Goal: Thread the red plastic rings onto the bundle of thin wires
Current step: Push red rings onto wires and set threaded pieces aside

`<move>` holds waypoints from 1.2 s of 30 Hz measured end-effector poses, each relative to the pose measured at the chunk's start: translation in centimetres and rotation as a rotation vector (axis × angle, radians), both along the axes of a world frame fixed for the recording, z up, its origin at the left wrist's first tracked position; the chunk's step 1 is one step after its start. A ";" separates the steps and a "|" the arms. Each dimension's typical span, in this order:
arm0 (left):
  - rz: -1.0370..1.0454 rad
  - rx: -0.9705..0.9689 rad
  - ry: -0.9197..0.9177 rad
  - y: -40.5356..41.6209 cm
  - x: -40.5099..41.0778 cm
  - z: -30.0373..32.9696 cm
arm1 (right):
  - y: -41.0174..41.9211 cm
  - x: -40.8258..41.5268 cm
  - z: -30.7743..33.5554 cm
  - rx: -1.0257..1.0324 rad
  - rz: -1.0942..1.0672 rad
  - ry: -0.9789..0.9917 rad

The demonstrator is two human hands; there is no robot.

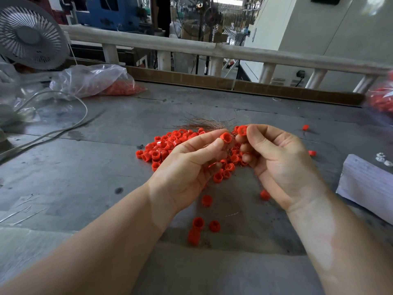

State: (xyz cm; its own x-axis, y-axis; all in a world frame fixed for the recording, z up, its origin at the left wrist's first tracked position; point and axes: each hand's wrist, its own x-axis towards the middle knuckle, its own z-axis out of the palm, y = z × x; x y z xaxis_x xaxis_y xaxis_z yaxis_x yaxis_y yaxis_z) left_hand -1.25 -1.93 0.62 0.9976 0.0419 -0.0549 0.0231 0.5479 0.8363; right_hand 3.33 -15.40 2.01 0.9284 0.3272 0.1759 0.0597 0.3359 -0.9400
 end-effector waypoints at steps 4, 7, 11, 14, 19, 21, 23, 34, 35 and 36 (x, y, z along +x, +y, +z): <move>-0.006 -0.002 -0.004 0.1 0.0 0.0 | 0.0 0.0 -0.1 -0.010 -0.016 -0.022; -0.010 0.003 0.000 0.1 0.0 0.0 | 0.0 -0.1 -0.1 -0.024 -0.033 -0.079; -0.015 -0.010 -0.002 0.1 0.0 0.0 | 0.1 -0.2 -0.1 -0.122 -0.107 -0.262; -0.012 -0.011 -0.005 0.1 0.0 0.0 | 0.2 -0.2 -0.3 -0.290 -0.217 -0.466; -0.001 -0.036 -0.016 0.0 0.1 -0.1 | 0.3 -0.7 -0.4 -0.534 -0.357 -0.799; 0.007 -0.026 -0.017 0.1 0.1 -0.1 | 0.3 -0.8 -0.4 -0.575 -0.394 -0.885; 0.015 -0.029 -0.018 0.1 0.1 -0.1 | 0.3 -0.8 -0.4 -0.590 -0.411 -0.925; 0.011 -0.011 -0.010 0.0 -0.1 0.0 | 0.2 -0.7 -0.5 -0.562 -0.447 -0.962; 0.011 -0.008 -0.010 0.0 -0.1 0.0 | 0.3 -0.7 -0.5 -0.562 -0.445 -0.961; 0.011 -0.005 -0.009 0.0 0.0 0.1 | 0.3 -0.6 -0.6 -0.564 -0.444 -0.963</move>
